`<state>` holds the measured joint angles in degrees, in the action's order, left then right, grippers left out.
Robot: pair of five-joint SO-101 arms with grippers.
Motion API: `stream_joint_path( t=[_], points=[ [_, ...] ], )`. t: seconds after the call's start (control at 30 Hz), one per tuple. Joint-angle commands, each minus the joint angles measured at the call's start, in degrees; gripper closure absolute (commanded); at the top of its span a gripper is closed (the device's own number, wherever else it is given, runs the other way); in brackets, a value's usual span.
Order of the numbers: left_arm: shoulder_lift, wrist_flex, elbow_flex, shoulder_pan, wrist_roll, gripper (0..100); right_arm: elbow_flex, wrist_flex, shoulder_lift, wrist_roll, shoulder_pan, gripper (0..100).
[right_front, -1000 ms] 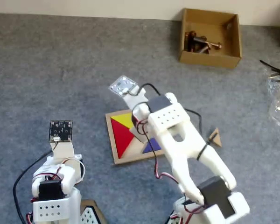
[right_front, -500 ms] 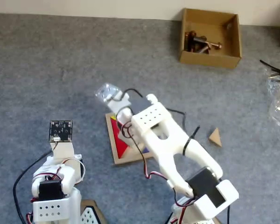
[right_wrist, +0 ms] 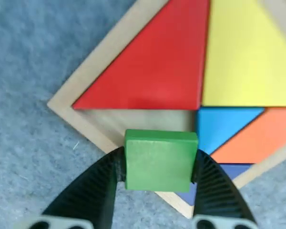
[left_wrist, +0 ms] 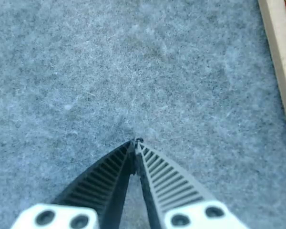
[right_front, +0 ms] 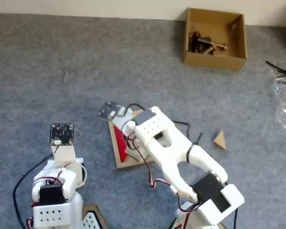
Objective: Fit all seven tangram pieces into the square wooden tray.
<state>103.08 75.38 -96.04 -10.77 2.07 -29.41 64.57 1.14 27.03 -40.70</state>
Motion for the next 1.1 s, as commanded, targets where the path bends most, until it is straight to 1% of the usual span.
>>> stream_joint_path(
  t=[0.0,0.5,1.07],
  points=[
    [-0.4,0.44,-1.19,-0.48,0.09,100,-0.13,-2.24,0.22,0.79,-0.66,85.0],
    [-0.4,0.44,-1.19,-0.48,0.09,100,-1.01,-7.16,0.04,0.97,-0.75,85.0],
    [-0.4,0.44,-1.19,-0.48,0.09,100,-6.9,-8.48,0.04,0.97,-1.36,84.8]
  ],
)
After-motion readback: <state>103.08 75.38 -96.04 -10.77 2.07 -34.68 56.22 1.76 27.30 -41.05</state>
